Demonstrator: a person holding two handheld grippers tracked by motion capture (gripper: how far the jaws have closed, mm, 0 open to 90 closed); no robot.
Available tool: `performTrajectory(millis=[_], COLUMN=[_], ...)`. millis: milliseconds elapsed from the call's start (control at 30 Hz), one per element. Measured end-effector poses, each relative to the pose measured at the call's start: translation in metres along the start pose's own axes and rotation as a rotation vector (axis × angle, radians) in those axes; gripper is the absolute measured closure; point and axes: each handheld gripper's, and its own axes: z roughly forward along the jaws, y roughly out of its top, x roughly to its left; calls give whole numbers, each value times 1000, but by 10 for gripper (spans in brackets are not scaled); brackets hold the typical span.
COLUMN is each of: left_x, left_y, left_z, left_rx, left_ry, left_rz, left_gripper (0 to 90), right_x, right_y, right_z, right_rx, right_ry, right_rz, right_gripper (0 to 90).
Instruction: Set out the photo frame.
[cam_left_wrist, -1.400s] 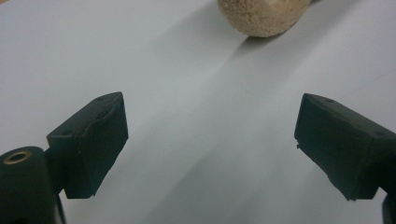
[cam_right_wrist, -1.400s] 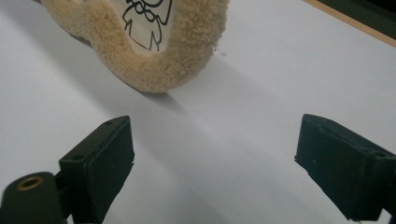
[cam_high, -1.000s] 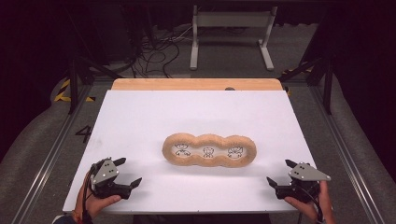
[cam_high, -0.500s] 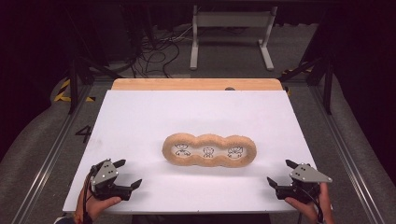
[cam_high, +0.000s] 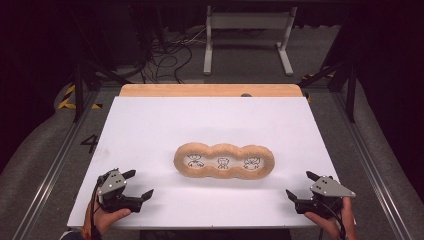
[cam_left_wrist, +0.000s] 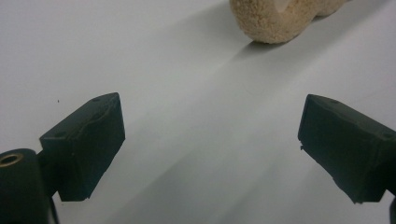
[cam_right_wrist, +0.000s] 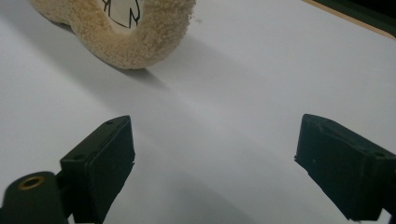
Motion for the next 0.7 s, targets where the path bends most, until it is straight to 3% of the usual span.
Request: performTrajectory(millis=[700], left_x=[2], left_y=[1], left_z=[2], left_rx=[9], left_ry=[15], left_rz=[-4], left_gripper=[79], right_x=[-1], right_y=[-1], right_z=[-1], right_rx=[-11], right_ry=[4], right_rz=[0], right_gripper=[107])
